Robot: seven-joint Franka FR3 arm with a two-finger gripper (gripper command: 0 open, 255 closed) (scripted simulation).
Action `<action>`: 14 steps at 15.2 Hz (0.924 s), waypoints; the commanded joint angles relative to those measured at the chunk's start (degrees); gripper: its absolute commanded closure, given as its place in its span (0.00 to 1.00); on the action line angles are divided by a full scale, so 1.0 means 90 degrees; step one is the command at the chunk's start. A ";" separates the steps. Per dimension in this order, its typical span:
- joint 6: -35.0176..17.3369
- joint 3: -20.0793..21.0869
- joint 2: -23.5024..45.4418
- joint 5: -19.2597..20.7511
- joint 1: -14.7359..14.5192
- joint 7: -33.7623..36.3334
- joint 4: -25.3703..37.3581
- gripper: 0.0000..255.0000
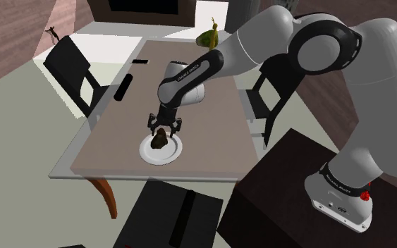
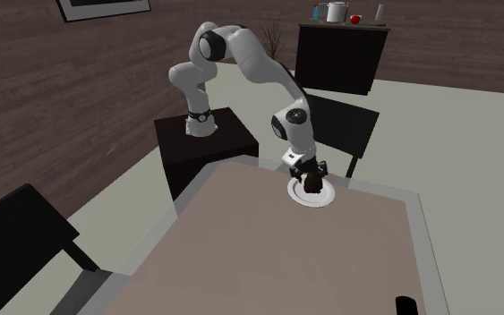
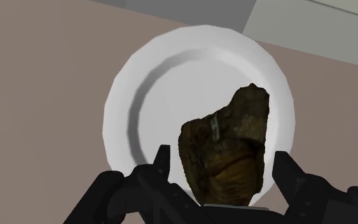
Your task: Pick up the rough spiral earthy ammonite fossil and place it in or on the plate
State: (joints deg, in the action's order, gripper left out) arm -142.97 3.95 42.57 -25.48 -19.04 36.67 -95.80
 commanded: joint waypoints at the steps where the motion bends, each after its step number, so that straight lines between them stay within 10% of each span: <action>1: 0.0000 0.0009 0.0041 -0.0003 0.0000 -0.0013 -0.0013 0.00; 14: 0.0456 -0.0086 -0.0674 0.0080 0.0083 0.0058 -0.0303 0.00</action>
State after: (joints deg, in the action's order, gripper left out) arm -138.88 3.18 36.51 -24.76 -18.30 37.19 -98.52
